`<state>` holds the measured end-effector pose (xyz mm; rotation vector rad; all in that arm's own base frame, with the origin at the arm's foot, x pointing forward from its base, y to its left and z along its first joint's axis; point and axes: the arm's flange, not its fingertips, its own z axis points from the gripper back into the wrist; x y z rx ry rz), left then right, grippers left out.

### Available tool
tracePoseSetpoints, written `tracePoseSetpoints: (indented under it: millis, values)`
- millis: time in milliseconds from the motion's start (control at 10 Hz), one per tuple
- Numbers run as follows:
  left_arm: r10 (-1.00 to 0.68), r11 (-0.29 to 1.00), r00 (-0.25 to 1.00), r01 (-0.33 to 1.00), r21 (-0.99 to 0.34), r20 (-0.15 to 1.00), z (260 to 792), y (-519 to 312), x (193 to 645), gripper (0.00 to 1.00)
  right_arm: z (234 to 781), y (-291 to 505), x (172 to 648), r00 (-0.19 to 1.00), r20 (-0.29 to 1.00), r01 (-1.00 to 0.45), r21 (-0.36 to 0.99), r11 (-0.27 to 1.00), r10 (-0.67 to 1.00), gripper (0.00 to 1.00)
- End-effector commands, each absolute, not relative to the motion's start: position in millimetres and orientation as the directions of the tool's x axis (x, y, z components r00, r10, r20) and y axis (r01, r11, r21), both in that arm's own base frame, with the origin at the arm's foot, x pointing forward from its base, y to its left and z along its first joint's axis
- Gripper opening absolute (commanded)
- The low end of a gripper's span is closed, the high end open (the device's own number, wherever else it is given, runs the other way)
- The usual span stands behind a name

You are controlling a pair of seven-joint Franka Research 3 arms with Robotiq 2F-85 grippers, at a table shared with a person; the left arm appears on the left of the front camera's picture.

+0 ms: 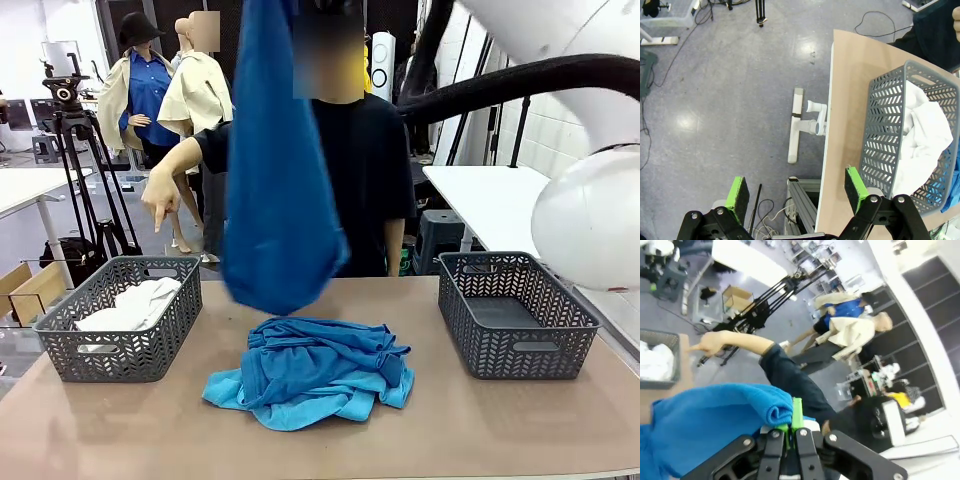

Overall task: Sort the tops and bottoms.
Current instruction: Sort the clothes according to human instructions.

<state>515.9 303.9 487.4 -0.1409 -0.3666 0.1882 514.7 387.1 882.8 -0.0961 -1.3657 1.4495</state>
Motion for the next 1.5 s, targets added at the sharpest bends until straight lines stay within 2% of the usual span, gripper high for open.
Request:
tracePoseSetpoints:
  millis: [0,100,300,500,600,700,800,1200,1300,1400]
  values:
    - [0.204,0.975,0.919,-0.158,-0.159,0.338,488,305,514,1.0,1040,527,628,-0.406,0.629,-0.641,-0.713,0.283,0.663,0.0]
    - [0.204,0.975,0.919,-0.158,-0.159,0.338,488,305,514,1.0,1039,564,628,-0.424,0.636,-0.632,-0.718,0.292,0.645,0.0]
    - [0.204,0.975,0.919,-0.158,-0.159,0.338,488,305,514,1.0,1020,636,632,-0.363,0.634,-0.611,-0.715,0.339,0.683,0.0]
    - [0.204,0.975,0.919,-0.158,-0.159,0.338,488,305,514,1.0,991,681,639,-0.372,0.658,-0.639,-0.693,0.334,0.655,0.0]
    - [0.204,0.975,0.919,-0.158,-0.159,0.338,488,305,514,1.0,981,696,643,-0.327,0.686,-0.669,-0.654,0.354,0.65,0.0]
    - [0.204,0.975,0.919,-0.158,-0.159,0.338,488,305,514,1.0,981,702,646,-0.364,0.67,-0.687,-0.662,0.3,0.647,0.0]
    - [0.204,0.975,0.919,-0.158,-0.159,0.338,488,305,514,1.0,812,512,485,-0.381,0.656,-0.666,-0.684,0.298,0.652,0.0]
    - [0.204,0.975,0.919,-0.158,-0.159,0.338,488,305,514,1.0,806,516,487,-0.374,0.661,-0.677,-0.674,0.296,0.65,0.0]
    - [0.204,0.975,0.919,-0.158,-0.159,0.338,488,305,514,1.0,825,526,490,-0.273,0.68,-0.64,-0.656,0.399,0.68,0.0]
    - [0.204,0.975,0.919,-0.158,-0.159,0.338,488,305,514,1.0,857,540,500,-0.224,0.742,-0.574,-0.625,0.53,0.632,0.0]
